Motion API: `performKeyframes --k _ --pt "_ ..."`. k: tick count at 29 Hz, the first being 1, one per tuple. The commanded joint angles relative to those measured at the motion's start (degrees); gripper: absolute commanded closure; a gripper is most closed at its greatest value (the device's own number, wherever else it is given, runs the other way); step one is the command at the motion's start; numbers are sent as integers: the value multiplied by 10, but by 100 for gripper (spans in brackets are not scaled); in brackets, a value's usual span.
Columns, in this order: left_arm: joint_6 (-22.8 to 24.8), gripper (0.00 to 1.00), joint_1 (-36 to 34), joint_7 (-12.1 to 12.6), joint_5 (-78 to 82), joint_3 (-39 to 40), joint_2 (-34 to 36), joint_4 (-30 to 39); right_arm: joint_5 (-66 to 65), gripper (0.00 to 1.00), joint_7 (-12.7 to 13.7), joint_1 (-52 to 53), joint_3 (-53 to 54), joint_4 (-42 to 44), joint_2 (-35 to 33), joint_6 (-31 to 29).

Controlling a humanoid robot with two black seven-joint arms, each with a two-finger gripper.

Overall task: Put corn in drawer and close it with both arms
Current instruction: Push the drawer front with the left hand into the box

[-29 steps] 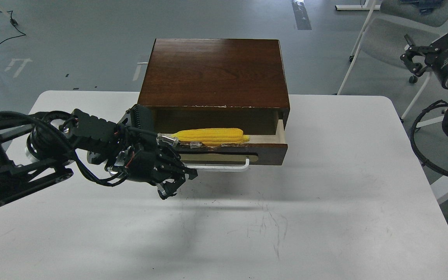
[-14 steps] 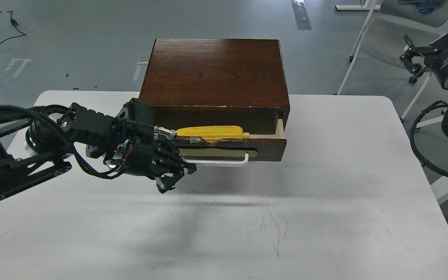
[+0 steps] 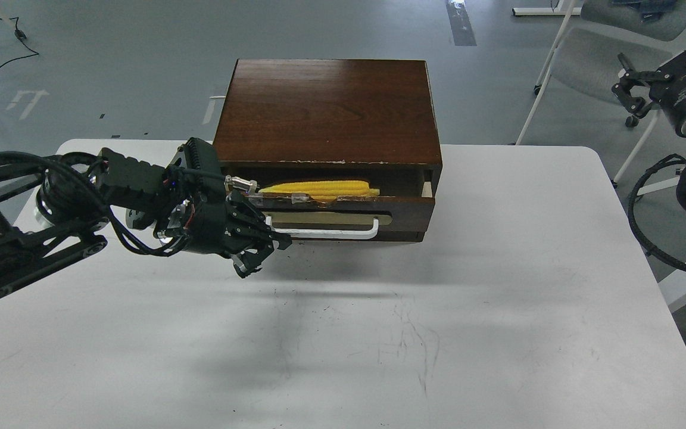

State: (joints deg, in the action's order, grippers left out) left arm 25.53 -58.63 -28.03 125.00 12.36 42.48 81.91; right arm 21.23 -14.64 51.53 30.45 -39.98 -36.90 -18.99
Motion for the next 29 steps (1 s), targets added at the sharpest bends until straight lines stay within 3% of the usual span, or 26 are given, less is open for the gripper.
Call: performKeyframes --k 1,29 --pt "0 100 -3 0 0 1 -5 -3 -3 1 0 0 0 0 1 0" --pt "-23 100 -25 0 0 6 -55 -77 -10 1 0 1 0 1 3 0"
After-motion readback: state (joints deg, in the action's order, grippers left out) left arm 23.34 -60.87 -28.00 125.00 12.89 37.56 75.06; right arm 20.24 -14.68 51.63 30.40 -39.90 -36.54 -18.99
